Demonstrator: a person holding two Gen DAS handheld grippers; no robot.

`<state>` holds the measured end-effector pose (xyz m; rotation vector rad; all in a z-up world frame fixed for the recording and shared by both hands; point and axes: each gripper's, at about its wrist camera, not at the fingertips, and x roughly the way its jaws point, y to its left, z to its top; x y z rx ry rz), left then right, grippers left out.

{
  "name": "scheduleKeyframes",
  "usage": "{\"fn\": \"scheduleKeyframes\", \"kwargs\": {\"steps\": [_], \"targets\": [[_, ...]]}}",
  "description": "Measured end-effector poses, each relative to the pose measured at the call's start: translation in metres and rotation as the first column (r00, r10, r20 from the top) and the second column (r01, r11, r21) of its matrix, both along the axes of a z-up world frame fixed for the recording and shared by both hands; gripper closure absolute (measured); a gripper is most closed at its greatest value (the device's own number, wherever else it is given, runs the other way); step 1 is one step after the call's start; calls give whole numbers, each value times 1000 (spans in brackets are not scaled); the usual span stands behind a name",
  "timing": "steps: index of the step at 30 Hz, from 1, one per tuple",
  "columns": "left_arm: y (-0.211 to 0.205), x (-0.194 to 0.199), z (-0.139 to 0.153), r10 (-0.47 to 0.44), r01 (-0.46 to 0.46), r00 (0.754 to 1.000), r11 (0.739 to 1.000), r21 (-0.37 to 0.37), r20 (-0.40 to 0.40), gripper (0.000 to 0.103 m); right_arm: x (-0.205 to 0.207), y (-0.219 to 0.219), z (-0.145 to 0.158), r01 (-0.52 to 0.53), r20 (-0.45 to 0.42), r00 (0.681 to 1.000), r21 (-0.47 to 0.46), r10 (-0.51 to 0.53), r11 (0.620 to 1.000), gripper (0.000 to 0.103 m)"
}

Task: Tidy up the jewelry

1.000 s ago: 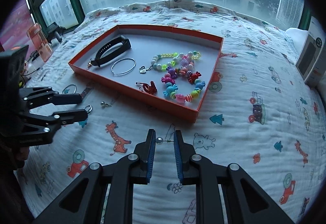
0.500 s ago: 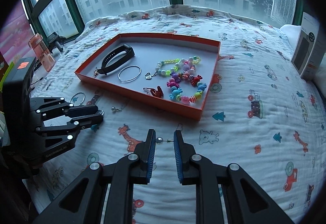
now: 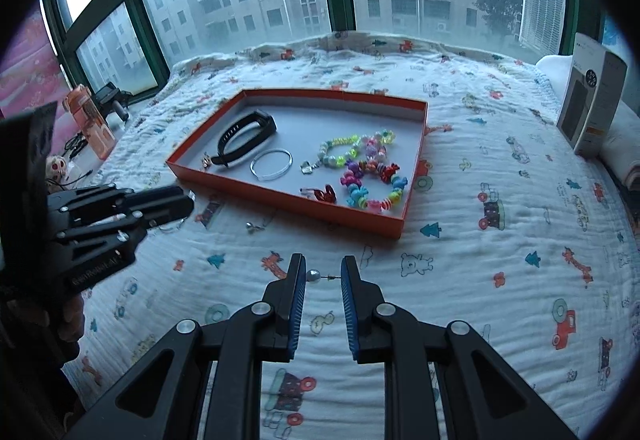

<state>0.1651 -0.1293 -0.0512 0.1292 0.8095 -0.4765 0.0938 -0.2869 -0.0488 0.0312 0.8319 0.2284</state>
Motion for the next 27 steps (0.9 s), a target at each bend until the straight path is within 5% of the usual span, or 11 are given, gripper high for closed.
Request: {"fn": "scheduleKeyframes", "kwargs": {"steps": [16, 27], "targets": [[36, 6, 62, 156, -149, 984, 985, -82, 89, 84, 20, 20, 34, 19, 90, 996, -6, -18, 1000, 82], [36, 52, 58, 194, -186, 978, 978, -98, 80, 84, 53, 21, 30, 60, 84, 995, -15, -59, 998, 82]]}}
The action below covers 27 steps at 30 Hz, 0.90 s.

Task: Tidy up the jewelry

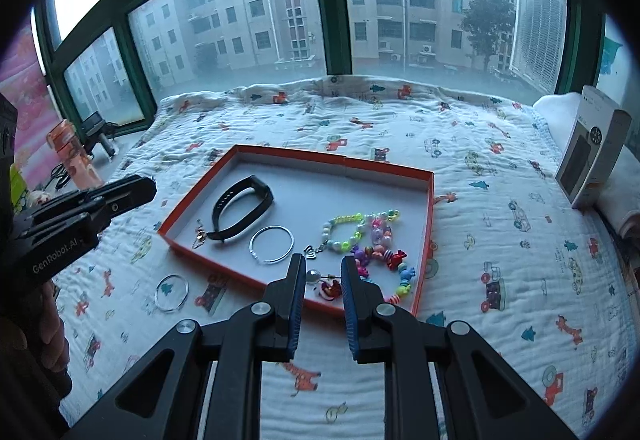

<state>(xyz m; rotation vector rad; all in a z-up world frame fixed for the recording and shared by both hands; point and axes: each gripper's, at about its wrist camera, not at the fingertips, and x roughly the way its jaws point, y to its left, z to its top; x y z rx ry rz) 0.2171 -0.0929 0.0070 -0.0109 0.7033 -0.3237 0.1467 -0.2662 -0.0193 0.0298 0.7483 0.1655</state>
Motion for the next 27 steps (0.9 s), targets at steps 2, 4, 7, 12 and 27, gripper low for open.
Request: {"fn": "scheduleKeyframes", "kwargs": {"steps": [2, 4, 7, 12, 27], "targets": [[-2, 10, -7, 6, -6, 1000, 1000, -6, -18, 84, 5, -1, -2, 11, -3, 1000, 3, -11, 1000, 82], [-5, 19, -14, 10, -11, 999, 1000, -9, -33, 84, 11, -3, -5, 25, -6, 1000, -4, -25, 1000, 82], [-9, 30, -26, 9, -10, 998, 1000, -17, -58, 84, 20, -7, -12, 35, -22, 999, 1, -35, 999, 82], [-20, 45, -48, -9, 9, 996, 1000, 3, -92, 84, 34, -12, -28, 48, -67, 997, 4, -48, 999, 82], [-36, 60, -90, -41, 49, 985, 998, 45, -168, 82, 44, -19, -52, 38, -140, 990, 41, -31, 998, 82]]}}
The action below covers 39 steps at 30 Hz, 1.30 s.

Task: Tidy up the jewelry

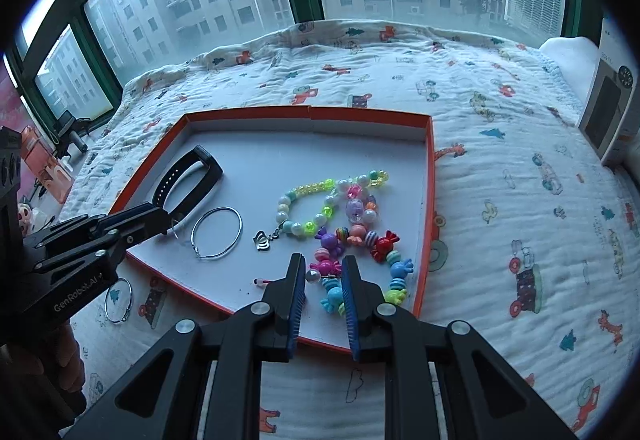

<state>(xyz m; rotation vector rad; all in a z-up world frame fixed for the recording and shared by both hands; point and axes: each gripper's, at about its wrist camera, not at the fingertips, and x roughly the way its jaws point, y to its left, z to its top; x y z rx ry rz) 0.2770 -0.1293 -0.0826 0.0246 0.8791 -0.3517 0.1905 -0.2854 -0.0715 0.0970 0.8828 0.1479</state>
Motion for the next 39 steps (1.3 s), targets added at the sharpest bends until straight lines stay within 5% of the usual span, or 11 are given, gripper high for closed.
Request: {"fn": "scheduleKeyframes", "kwargs": {"steps": [2, 6, 17, 25, 39], "targets": [[0, 1, -1, 4, -4, 1000, 1000, 4, -4, 69, 1, 1, 0, -2, 0, 1000, -7, 2, 1000, 81], [3, -2, 2, 12, -12, 1000, 1000, -4, 6, 66, -1, 1, 2, -9, 9, 1000, -8, 9, 1000, 65], [41, -38, 26, 69, -69, 998, 997, -35, 14, 60, -31, 18, 23, -52, 39, 998, 27, 51, 998, 65], [81, -76, 26, 124, -124, 992, 992, -10, 7, 53, -42, 57, -5, -124, -32, 992, 21, 124, 992, 65], [129, -94, 1, 165, -167, 985, 985, -32, -58, 53, -35, 83, -25, -100, -63, 993, -35, 98, 994, 68]]}}
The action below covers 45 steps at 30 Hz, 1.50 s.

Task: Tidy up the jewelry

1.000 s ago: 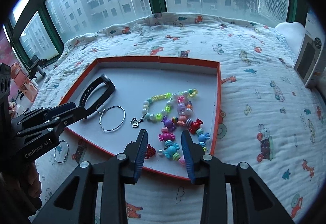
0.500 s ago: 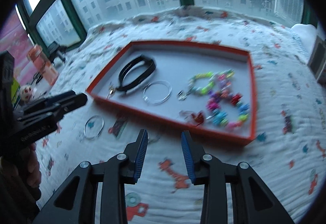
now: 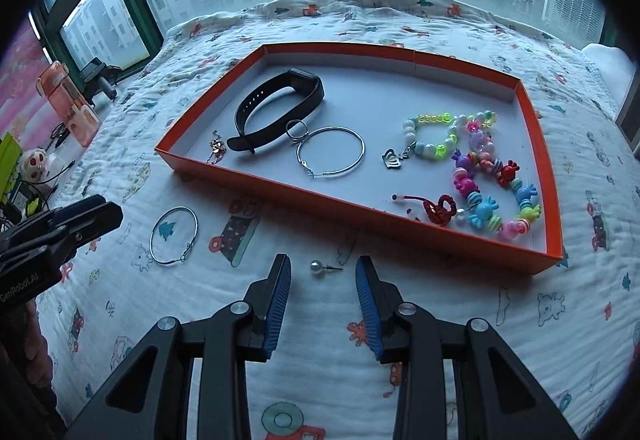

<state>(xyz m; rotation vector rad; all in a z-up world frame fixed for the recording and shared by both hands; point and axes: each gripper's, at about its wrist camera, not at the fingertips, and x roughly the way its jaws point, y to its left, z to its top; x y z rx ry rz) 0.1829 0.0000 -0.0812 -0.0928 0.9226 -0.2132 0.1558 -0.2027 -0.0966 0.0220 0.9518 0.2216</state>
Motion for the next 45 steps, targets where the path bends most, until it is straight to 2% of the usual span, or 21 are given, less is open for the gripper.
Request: {"fn": "scheduleKeyframes", "kwargs": {"steps": [9, 12, 18, 20, 22, 23, 30, 35, 38, 45], "targets": [[-7, -1, -7, -53, 53, 998, 999, -7, -15, 53, 1, 7, -2, 18, 4, 1000, -50, -18, 999, 82], [-14, 1, -9, -97, 97, 995, 995, -25, -28, 53, 0, 8, -2, 17, 9, 1000, -62, -16, 998, 82], [-30, 5, -17, -172, 172, 983, 985, -8, -59, 52, -2, 5, 1, 13, 7, 1000, -39, -13, 999, 83], [-36, 7, -21, -187, 188, 980, 982, 2, -74, 47, -3, 3, 3, 13, 10, 1000, -33, -12, 999, 83], [-43, 7, -23, -215, 216, 974, 976, 7, -70, 45, -6, 1, 6, 12, 14, 1000, -24, -11, 1000, 83], [-46, 7, -25, -230, 231, 971, 973, 10, -71, 40, -7, 0, 8, 11, 17, 1000, -20, -10, 1000, 83], [-61, 14, -30, -310, 315, 949, 945, 87, -65, 40, -12, -6, 20, 9, 44, 999, 1, -9, 1000, 83], [-66, 18, -33, -375, 380, 925, 913, 147, -62, 41, -13, -10, 25, 18, 57, 998, 7, -18, 1000, 83], [-69, 18, -33, -416, 419, 908, 893, 167, -51, 47, -14, -12, 25, 24, 56, 998, 14, -25, 1000, 83], [-67, 15, -34, -411, 409, 911, 897, 167, -27, 49, -17, -13, 27, 27, 60, 998, 15, -28, 1000, 83]]}}
